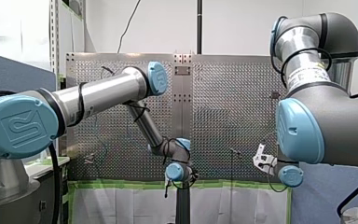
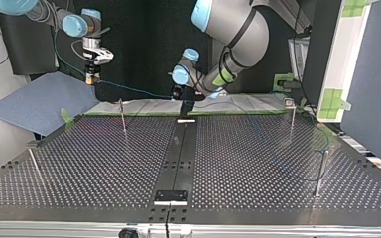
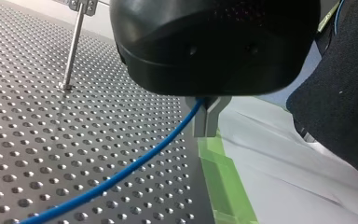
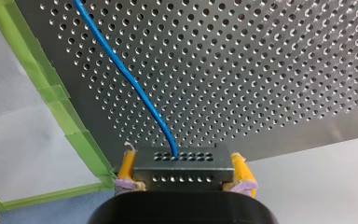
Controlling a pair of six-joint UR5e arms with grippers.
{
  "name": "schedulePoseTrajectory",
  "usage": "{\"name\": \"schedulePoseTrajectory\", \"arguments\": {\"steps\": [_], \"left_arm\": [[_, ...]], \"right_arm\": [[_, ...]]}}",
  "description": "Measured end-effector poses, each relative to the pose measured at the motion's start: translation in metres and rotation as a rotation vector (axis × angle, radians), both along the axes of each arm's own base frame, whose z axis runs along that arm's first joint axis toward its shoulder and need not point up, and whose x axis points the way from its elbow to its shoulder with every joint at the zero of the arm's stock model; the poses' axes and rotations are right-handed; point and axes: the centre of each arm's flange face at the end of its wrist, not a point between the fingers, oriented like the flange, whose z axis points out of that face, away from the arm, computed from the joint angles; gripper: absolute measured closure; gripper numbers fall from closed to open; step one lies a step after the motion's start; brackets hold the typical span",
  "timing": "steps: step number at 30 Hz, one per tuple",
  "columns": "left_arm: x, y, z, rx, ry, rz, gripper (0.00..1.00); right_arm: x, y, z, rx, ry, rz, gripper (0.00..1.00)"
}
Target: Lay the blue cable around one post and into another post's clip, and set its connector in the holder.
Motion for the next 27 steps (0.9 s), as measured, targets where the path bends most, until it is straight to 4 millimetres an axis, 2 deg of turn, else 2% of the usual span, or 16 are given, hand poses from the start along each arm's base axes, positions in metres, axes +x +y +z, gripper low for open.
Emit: {"name": "schedulePoseTrajectory", "arguments": {"steps": [1, 3, 4, 6, 7, 9, 10, 11, 12, 14, 15, 27], "left_arm": [[0.0, 0.0, 0.003, 0.0, -0.001, 0.0, 1.0], [0.001, -0.001, 0.008, -0.002, -0.005, 0.0, 0.92], [0.001, -0.001, 0.01, -0.002, -0.006, -0.001, 0.92], [0.001, -0.002, 0.012, -0.003, -0.007, -0.002, 0.8], [0.001, -0.002, 0.012, -0.003, -0.008, -0.004, 0.8], [0.0, -0.003, 0.013, 0.003, -0.009, -0.008, 0.62], [-0.001, -0.003, 0.013, 0.008, -0.009, -0.01, 0.62], [-0.001, -0.003, 0.012, 0.014, -0.008, -0.012, 0.51], [-0.002, -0.003, 0.012, 0.02, -0.006, -0.014, 0.44], [-0.003, -0.003, 0.012, 0.035, -0.003, -0.018, 0.41], [-0.004, -0.002, 0.011, 0.041, -0.002, -0.02, 0.33], [-0.005, -0.001, 0.011, 0.06, 0.005, -0.02, 0.33]], "right_arm": [[-0.001, -0.001, 0.0, 0.0, -0.001, -0.001, 1.0], [-0.002, -0.001, 0.0, 0.001, -0.002, -0.004, 1.0], [-0.002, -0.002, 0.0, 0.002, -0.001, -0.005, 1.0], [-0.003, -0.002, 0.0, 0.002, -0.001, -0.006, 1.0], [-0.003, -0.002, 0.0, 0.002, -0.001, -0.006, 1.0], [-0.003, -0.002, 0.0, 0.002, -0.002, -0.007, 1.0], [-0.003, -0.003, 0.0, 0.001, -0.002, -0.007, 1.0], [-0.004, -0.003, 0.0, 0.001, -0.003, -0.008, 1.0], [-0.004, -0.003, 0.0, 0.001, -0.003, -0.008, 1.0], [-0.004, -0.004, 0.001, 0.0, -0.003, -0.009, 1.0], [-0.004, -0.004, 0.001, 0.0, -0.003, -0.009, 1.0], [-0.005, -0.004, 0.001, -0.001, 0.001, -0.01, 1.0]]}}
